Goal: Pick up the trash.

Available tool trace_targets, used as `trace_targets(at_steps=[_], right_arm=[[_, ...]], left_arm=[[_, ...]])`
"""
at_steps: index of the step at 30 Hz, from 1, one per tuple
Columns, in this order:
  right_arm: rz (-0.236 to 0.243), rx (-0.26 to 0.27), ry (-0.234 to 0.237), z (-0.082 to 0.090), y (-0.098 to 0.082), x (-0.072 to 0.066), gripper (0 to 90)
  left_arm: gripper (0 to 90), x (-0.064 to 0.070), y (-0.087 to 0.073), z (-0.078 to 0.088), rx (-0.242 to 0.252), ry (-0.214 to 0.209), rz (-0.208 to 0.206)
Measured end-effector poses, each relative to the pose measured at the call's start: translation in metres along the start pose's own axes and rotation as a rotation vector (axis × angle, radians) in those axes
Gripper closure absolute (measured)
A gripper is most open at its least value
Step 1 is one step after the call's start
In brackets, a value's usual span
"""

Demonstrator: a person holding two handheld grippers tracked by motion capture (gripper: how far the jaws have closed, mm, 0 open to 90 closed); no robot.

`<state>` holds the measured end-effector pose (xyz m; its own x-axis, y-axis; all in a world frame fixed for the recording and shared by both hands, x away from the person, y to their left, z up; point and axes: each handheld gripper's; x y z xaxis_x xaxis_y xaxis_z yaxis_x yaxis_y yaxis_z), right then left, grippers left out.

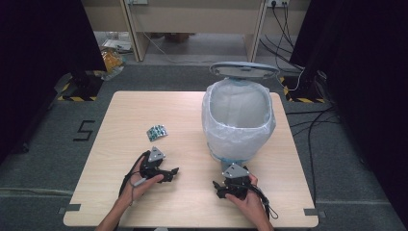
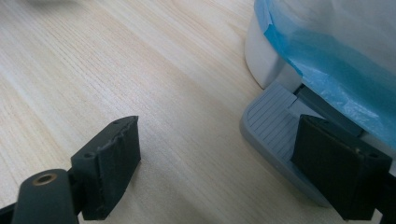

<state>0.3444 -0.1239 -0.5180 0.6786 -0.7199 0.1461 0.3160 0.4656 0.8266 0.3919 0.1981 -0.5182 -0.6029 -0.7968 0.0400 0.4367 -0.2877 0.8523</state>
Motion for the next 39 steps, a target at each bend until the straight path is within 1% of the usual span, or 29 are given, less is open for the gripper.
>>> trace_targets(at_steps=[3, 5, 7, 11, 14, 16, 18, 20, 22, 24, 25, 27, 29, 30, 36, 39], right_arm=[[-0.002, 0.0, 0.002, 0.0, 0.0, 0.0, 15.0], [-0.002, -0.002, 0.0, -0.001, 0.001, 0.0, 14.3], [0.0, -0.009, -0.002, -0.001, 0.001, -0.001, 14.2], [-0.002, -0.017, -0.002, -0.001, 0.002, -0.001, 14.2], [0.003, -0.019, 0.002, -0.001, 0.002, 0.0, 14.2], [0.003, -0.02, 0.003, -0.001, 0.002, 0.0, 13.8], [0.0, -0.022, 0.005, -0.001, 0.002, 0.0, 13.5], [0.002, -0.02, 0.006, -0.001, 0.002, 0.0, 13.4], [0.003, -0.021, 0.005, -0.001, 0.002, 0.0, 13.4], [0.003, -0.022, 0.005, -0.001, 0.002, 0.0, 13.4], [0.003, -0.02, 0.005, -0.001, 0.002, 0.0, 13.4], [0.003, -0.02, 0.006, -0.001, 0.002, 0.0, 13.1], [0.001, -0.021, 0.007, -0.001, 0.002, -0.001, 12.7], [0.001, -0.022, 0.008, -0.001, 0.003, -0.001, 12.4], [0.002, -0.023, 0.006, -0.001, 0.003, -0.001, 12.3], [0.001, -0.024, 0.006, -0.001, 0.003, -0.001, 12.3]], left_arm=[[14.9, -0.011, 0.004, 0.008, 0.025, 0.029, 0.021], [14.9, -0.019, 0.007, 0.012, 0.041, 0.046, 0.018], [14.9, -0.027, 0.009, 0.014, 0.043, 0.069, 0.016], [14.8, -0.044, 0.012, 0.014, 0.062, 0.114, 0.04], [14.9, -0.055, 0.016, 0.012, 0.061, 0.136, 0.046], [14.9, -0.061, 0.021, 0.01, 0.061, 0.149, 0.041], [14.9, -0.066, 0.025, 0.006, 0.067, 0.15, 0.046], [15.0, -0.076, 0.03, 0.0, 0.049, 0.156, 0.023], [14.9, -0.086, 0.032, -0.006, 0.042, 0.162, 0.024], [14.9, -0.096, 0.032, -0.012, 0.052, 0.155, 0.032], [15.0, -0.1, 0.032, -0.015, 0.052, 0.149, 0.029], [15.0, -0.105, 0.032, -0.02, 0.047, 0.138, 0.011], [15.0, -0.108, 0.033, -0.027, 0.036, 0.141, -0.006], [15.0, -0.11, 0.034, -0.03, 0.023, 0.141, -0.011], [15.1, -0.118, 0.037, -0.049, -0.007, 0.139, -0.025], [15.1, -0.121, 0.039, -0.055, -0.023, 0.15, -0.041]])
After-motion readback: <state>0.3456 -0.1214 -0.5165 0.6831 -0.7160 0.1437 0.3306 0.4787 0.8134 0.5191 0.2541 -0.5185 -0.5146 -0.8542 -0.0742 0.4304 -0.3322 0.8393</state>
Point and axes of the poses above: each handheld gripper's, and its own axes: z roughly backward along the jaws, y roughly out of its top, x roughly to its right, and after that the axes turned 8 degrees about x, right-handed
